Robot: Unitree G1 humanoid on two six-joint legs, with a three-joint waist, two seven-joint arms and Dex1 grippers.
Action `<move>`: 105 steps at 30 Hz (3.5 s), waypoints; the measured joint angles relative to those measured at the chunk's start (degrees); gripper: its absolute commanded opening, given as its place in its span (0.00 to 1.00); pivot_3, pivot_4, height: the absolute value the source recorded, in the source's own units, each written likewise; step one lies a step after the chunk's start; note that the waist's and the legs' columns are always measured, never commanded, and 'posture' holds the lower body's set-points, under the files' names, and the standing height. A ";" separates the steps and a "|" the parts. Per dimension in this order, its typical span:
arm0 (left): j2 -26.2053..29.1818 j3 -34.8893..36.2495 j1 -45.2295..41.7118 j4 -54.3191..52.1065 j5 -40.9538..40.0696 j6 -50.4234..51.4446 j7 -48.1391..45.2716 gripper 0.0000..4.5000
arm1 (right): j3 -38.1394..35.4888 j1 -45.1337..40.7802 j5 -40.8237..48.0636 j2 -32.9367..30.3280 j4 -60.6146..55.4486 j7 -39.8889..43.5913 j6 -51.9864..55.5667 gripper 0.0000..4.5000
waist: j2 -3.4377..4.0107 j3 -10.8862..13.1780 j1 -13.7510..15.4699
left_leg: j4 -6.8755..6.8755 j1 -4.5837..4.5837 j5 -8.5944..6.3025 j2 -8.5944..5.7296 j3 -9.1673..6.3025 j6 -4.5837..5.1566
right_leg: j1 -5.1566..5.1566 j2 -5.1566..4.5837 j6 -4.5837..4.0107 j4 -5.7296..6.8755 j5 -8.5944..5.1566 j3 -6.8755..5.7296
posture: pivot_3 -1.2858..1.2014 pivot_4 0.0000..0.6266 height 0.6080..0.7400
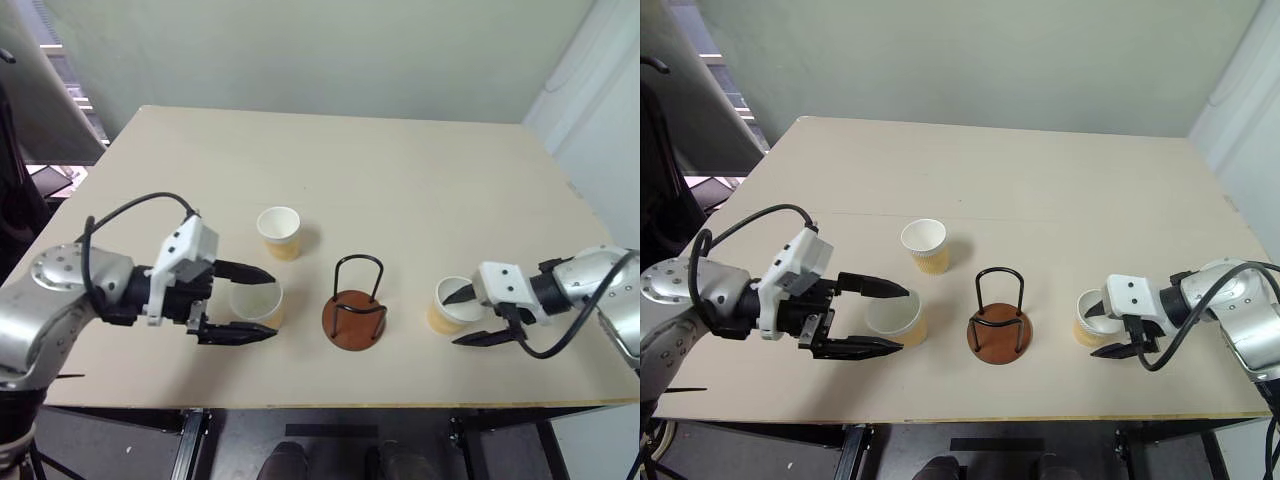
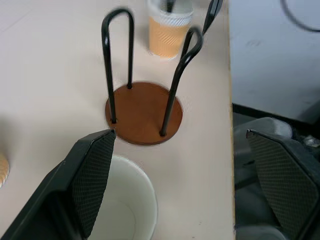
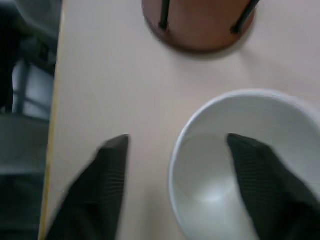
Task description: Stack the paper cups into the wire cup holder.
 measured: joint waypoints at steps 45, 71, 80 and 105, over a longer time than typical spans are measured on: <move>1.36 12.65 3.91 -2.96 -5.50 -0.38 2.77 1.00 | 6.56 -31.18 13.11 16.28 -2.52 9.88 7.97 0.02 | 0.02 0.01 -0.14 | 0.08 -0.08 0.04 -0.02 0.00 -0.11 | -0.16 0.22 -0.08 0.20 -0.04 0.05 | 0.52 0.24 1.00; 2.99 14.94 5.80 -0.89 -4.94 -0.92 0.09 1.00 | 9.79 -30.06 5.38 17.61 0.69 9.85 1.54 0.46 | 0.01 0.00 -0.22 | 0.08 -0.08 0.03 0.00 -0.01 -0.12 | -0.18 0.21 -0.13 0.24 -0.07 0.06 | 0.52 0.24 1.00; 3.52 8.13 2.16 5.15 2.58 -5.22 0.05 1.00 | -2.06 -24.56 13.42 11.28 1.25 6.80 11.32 1.00 | 0.01 0.00 0.76 | 0.08 -0.12 0.03 -0.03 -0.09 -0.12 | -0.16 0.04 -0.15 0.16 -0.09 0.05 | 0.52 0.24 1.00; -2.43 -15.29 -14.04 19.33 21.46 -11.71 -3.13 0.47 | -45.88 2.97 57.85 0.44 -20.51 -17.21 37.93 1.00 | 0.00 0.00 0.40 | -0.05 -0.10 0.03 -0.04 0.07 -0.13 | -0.15 0.23 -0.10 -0.08 -0.06 0.10 | 0.52 0.24 1.00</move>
